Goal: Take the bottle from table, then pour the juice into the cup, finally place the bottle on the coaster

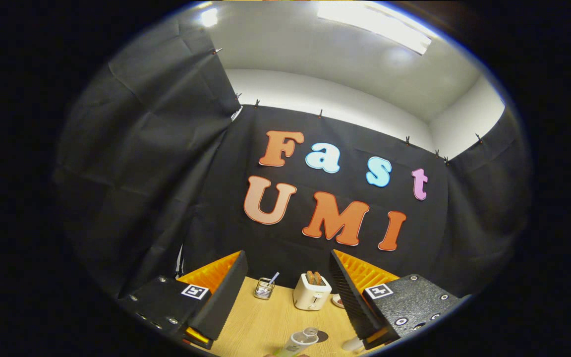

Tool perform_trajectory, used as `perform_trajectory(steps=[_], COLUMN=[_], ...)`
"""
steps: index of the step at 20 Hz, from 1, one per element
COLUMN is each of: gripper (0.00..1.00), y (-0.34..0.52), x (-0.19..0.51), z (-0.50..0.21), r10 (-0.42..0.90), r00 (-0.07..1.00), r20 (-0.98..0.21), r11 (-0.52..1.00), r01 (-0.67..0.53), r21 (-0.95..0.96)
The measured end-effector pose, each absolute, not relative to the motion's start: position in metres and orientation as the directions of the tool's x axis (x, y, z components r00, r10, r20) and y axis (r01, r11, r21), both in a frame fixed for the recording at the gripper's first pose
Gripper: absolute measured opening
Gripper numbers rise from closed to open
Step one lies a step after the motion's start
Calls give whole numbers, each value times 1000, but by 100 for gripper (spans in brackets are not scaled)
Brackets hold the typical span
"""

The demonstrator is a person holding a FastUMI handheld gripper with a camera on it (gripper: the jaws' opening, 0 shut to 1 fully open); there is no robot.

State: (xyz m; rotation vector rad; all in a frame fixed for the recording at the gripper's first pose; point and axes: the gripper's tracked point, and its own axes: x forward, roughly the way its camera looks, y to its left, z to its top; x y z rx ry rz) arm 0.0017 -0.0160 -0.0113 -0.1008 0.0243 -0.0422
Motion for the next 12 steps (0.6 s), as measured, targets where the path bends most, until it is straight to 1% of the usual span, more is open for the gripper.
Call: perform_trajectory(steps=[6,10,12], gripper=[98,98,98], y=[-55,-65,-60], x=[-2,-7,-9], z=[-62,-102,-122], r10=[-204,-254,-249], r00=[972,951,949], r20=[-121,-177,-193], r11=[978,967,968], r01=[196,249,253], r21=[-75,-50,-8])
